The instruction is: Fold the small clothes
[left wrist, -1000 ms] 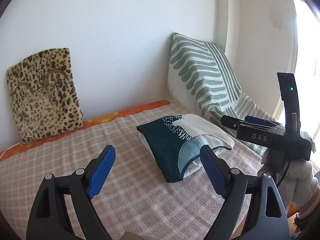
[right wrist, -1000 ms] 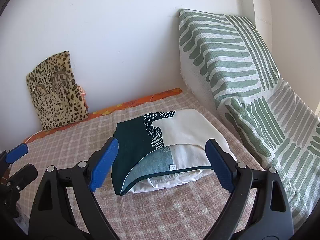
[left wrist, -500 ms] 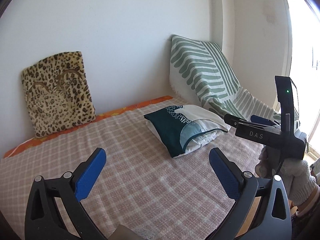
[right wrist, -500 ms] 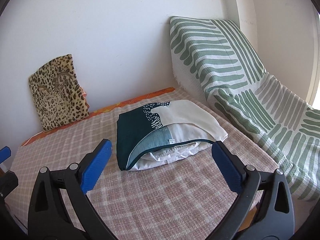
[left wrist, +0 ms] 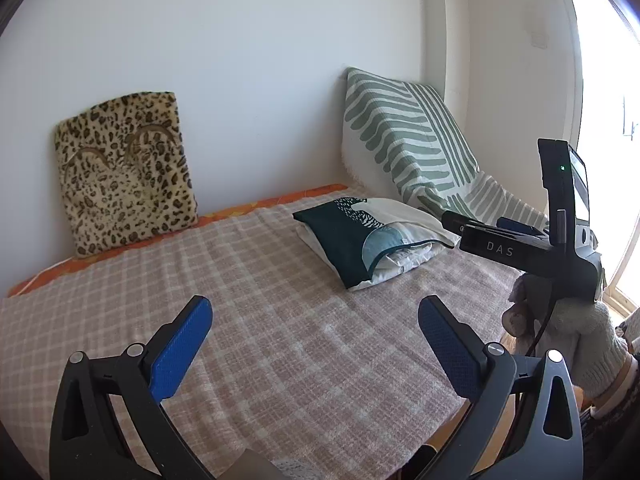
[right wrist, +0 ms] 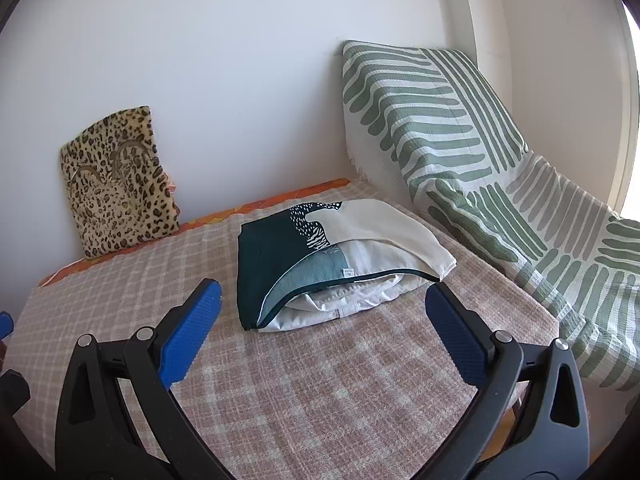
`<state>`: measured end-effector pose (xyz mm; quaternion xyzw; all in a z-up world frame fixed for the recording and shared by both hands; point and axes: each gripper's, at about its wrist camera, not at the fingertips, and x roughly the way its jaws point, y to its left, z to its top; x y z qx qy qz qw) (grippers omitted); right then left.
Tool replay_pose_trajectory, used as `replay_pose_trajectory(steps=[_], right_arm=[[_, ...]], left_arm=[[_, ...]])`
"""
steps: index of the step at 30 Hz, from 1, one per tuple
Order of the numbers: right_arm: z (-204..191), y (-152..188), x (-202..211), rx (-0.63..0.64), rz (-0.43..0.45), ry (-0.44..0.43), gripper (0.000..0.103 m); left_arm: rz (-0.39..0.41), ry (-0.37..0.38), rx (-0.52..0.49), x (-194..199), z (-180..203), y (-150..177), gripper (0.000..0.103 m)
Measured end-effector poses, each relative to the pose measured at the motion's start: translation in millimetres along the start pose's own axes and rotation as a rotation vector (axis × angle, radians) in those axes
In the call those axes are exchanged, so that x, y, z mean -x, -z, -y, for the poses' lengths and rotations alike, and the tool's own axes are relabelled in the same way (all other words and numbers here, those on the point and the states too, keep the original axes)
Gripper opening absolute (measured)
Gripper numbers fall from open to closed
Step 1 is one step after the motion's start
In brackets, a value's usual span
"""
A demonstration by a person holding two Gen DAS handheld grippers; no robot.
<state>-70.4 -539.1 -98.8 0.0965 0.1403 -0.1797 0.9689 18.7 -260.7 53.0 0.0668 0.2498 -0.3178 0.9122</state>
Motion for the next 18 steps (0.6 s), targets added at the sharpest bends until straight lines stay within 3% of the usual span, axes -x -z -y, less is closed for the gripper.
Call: replay_pose_trajectory(steps=[18], right_arm=[[2.3,12.5,-9.3,-0.013,-0.006,0.032,0.103]], left_arm=[[-0.042,-0.016,0.035,-9.8,-17.9,11.6,0.103]])
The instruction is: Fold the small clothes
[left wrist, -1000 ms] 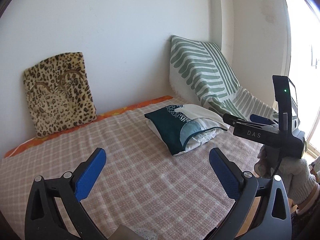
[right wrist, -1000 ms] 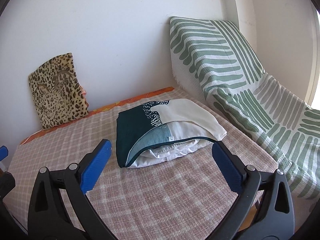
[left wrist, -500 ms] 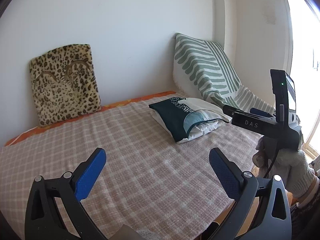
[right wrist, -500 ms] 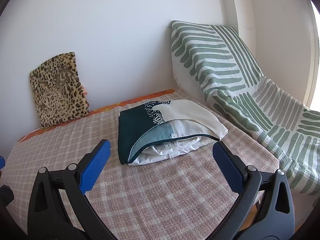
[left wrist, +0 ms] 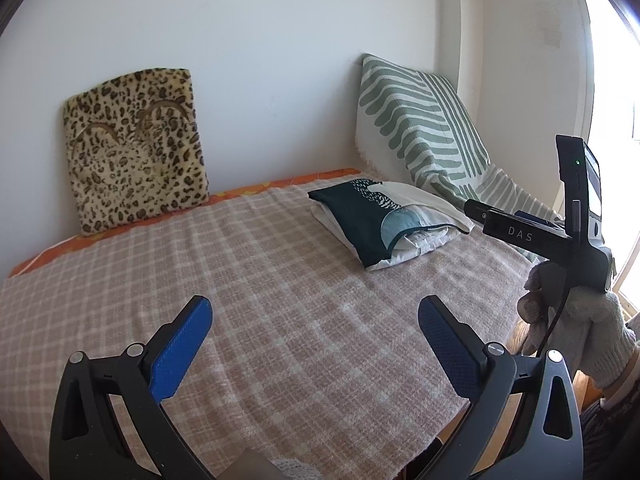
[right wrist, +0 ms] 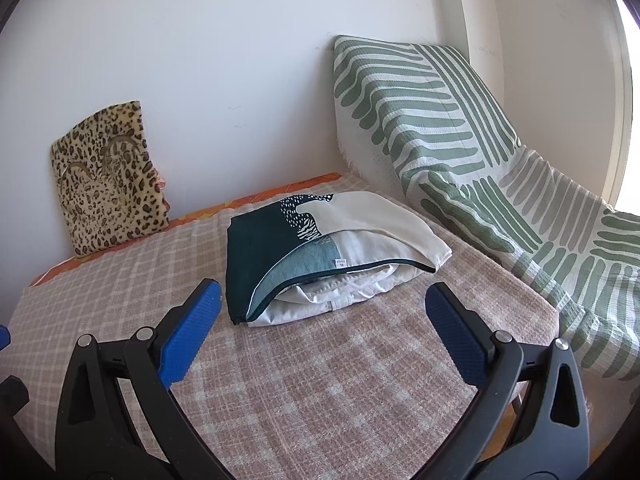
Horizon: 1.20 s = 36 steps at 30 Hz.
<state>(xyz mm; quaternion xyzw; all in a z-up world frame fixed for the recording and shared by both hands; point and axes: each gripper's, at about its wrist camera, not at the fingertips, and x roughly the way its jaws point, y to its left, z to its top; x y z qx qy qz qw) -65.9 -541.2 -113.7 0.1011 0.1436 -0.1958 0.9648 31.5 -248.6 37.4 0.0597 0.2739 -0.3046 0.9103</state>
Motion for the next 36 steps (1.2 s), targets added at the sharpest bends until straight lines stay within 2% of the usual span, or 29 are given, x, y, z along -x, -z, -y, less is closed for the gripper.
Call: replay_pose_trajectory(steps=[36], right_arm=[[3.2,0.1,-7.2,-0.06,-0.015,-0.024,0.103]], left_arm=[[0.021,-0.005,-0.001,7.2,-0.5,-0.9,0.103]])
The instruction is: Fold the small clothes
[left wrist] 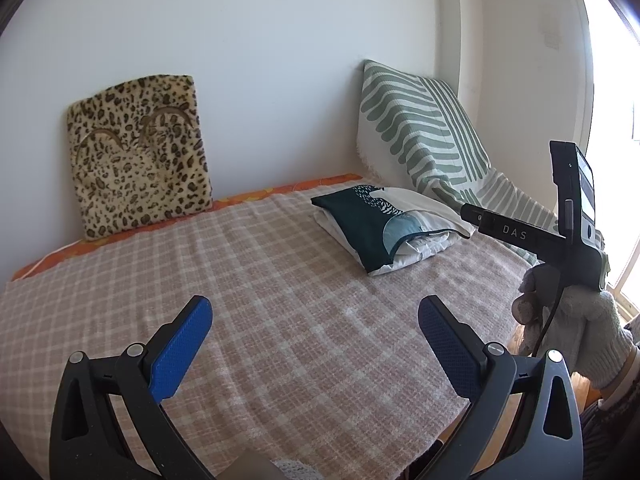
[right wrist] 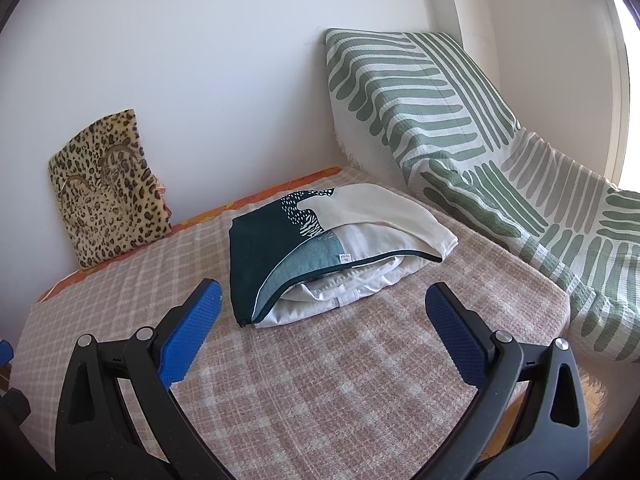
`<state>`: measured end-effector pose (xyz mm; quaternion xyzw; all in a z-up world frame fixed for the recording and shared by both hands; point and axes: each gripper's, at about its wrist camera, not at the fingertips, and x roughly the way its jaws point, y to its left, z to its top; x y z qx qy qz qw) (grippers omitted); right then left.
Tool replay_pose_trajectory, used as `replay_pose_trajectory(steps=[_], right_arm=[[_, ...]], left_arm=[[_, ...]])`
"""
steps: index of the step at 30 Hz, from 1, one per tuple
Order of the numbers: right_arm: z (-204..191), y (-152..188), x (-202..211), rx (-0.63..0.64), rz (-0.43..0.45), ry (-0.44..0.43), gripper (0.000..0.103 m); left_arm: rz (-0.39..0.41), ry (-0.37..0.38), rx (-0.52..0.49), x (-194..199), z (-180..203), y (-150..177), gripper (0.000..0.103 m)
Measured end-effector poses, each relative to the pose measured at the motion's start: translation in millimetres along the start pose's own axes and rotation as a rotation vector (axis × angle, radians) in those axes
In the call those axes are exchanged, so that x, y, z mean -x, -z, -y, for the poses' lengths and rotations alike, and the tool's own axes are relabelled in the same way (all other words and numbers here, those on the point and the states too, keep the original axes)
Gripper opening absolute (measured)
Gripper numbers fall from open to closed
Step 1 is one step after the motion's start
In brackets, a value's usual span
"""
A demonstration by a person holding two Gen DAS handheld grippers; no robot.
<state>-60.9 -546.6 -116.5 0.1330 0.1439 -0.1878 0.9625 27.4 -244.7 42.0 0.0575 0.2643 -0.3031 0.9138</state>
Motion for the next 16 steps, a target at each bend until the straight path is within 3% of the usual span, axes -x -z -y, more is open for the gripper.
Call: replay_pose_trajectory(steps=[16], right_arm=[[-0.8,-2.2,-1.6,-0.016,-0.005,-0.015,0.103]], left_arm=[[0.01,-0.019,0.007,3.7,-3.9,-0.4,0.103]])
